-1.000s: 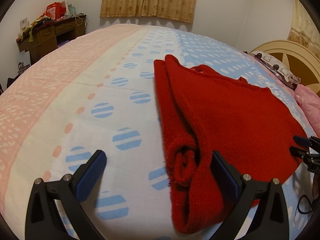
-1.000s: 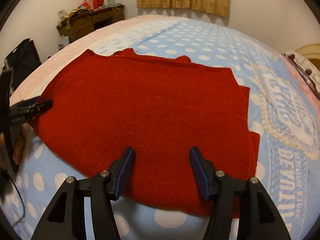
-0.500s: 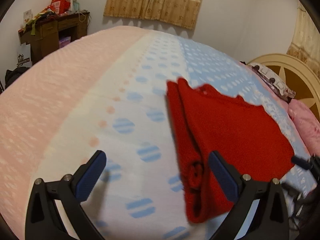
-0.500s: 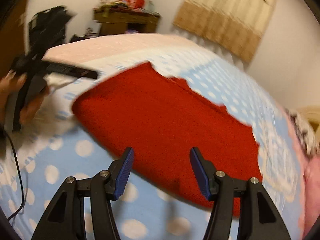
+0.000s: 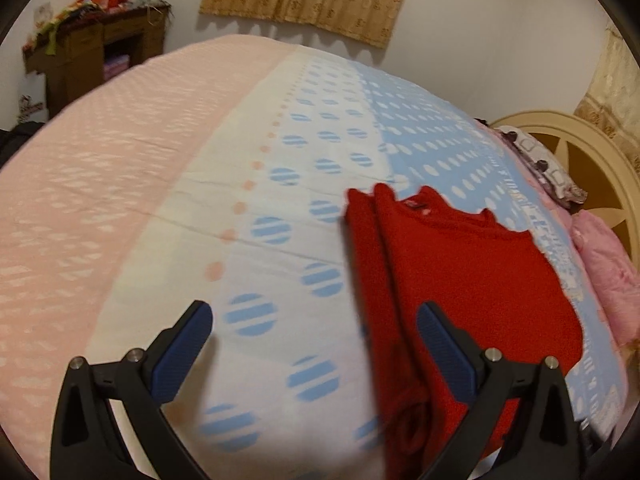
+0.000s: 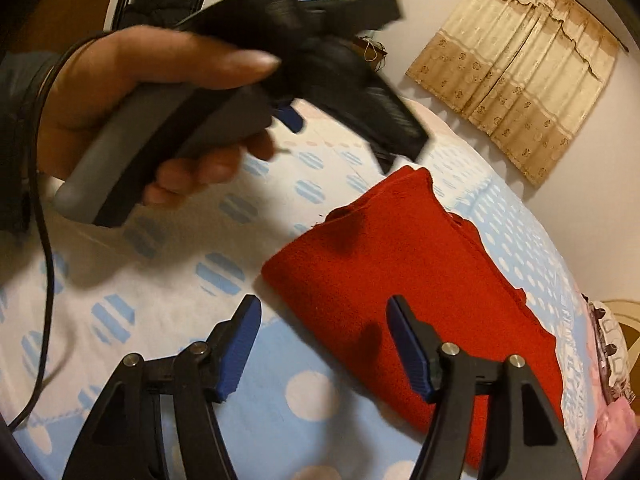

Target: Fold small clothes

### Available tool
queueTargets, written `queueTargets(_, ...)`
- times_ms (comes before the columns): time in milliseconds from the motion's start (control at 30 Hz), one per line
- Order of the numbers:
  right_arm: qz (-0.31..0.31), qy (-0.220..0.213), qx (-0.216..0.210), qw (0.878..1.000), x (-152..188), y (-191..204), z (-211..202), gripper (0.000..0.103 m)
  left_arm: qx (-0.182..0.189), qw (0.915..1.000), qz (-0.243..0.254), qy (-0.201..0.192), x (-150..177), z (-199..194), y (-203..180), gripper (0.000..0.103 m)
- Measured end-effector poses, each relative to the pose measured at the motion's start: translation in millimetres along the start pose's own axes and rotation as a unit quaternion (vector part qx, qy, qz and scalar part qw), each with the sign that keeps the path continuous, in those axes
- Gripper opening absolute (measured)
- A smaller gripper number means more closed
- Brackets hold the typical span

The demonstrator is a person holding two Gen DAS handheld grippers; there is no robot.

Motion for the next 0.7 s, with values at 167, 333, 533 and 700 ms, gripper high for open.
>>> queueTargets(167,0.004,-0.013,0.008,1.0,-3,3,4,0.066,0.03,0.9995,-0.007,-0.003,-14,16,-13,0.103)
queueTargets(333,0.011,-0.015,0.022,1.0,-4,-2,12,0.066,0.035,0.9992,0.003,0.016,-23,37,-18,0.097)
queueTargets(533,0.015,-0.018,0.026,0.999,-4,-2,14,0.066,0.058,0.9976,-0.02,0.031,-25,57,-12,0.085)
queueTargets(700,0.018,-0.015,0.024,0.999,-5,-5,18,0.023,0.105,0.9933,-0.033,0.035,-28,62,-19,0.044)
Point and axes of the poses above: each gripper's, at about its wrist camera, not at the fingertips, and z roughly the way its jaws point, y to its left, x to its underside, the point moved 8 cm from there along z, roughly the way its jaws point, and after that the axes turned 9 degrees about z, right-handed, at the moved point
